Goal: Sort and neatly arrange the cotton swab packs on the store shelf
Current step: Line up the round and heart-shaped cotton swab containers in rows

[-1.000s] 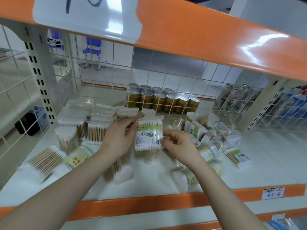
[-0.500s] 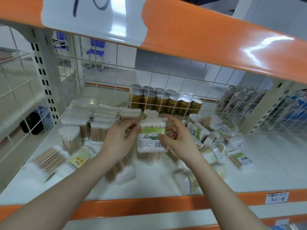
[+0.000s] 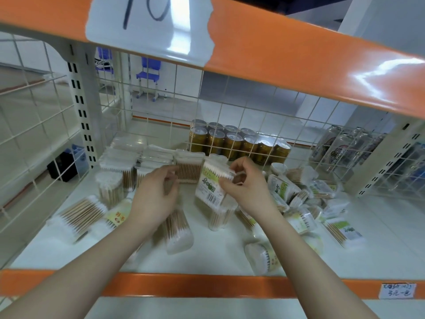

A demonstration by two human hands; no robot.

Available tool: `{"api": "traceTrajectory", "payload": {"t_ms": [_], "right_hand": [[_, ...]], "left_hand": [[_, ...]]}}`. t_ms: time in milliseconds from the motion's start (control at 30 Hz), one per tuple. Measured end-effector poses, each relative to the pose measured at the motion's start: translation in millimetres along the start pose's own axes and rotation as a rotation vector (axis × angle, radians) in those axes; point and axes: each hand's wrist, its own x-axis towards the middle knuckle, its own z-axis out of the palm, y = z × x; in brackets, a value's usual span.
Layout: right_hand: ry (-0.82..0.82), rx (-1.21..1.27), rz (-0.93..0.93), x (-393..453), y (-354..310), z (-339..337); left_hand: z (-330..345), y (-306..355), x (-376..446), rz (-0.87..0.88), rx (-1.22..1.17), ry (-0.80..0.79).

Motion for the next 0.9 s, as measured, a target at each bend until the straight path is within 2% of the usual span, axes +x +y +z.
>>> {"api": "traceTrajectory", "payload": {"t_ms": [200, 500, 767, 900], "right_hand": [[-0.038, -0.207, -0.050, 11.7, -1.3, 17.6], [-0.105, -0.450, -0.111, 36.4, -0.7, 46.4], [-0.153, -0.610, -0.131, 52.4, 1.3, 75.7], [-0.153, -0.664, -0.123, 58.3, 1.1, 86.6]], "left_hand": [[-12.1, -12.7, -3.3, -0.059, 0.143, 0.018], [-28.0, -31.7, 4.3, -0.049, 0.331, -0.034], [-36.3, -47.8, 16.2, -0.015, 0.407, -0.116], [-37.0, -53.0, 23.9, 0.006, 0.425, -0.106]]}}
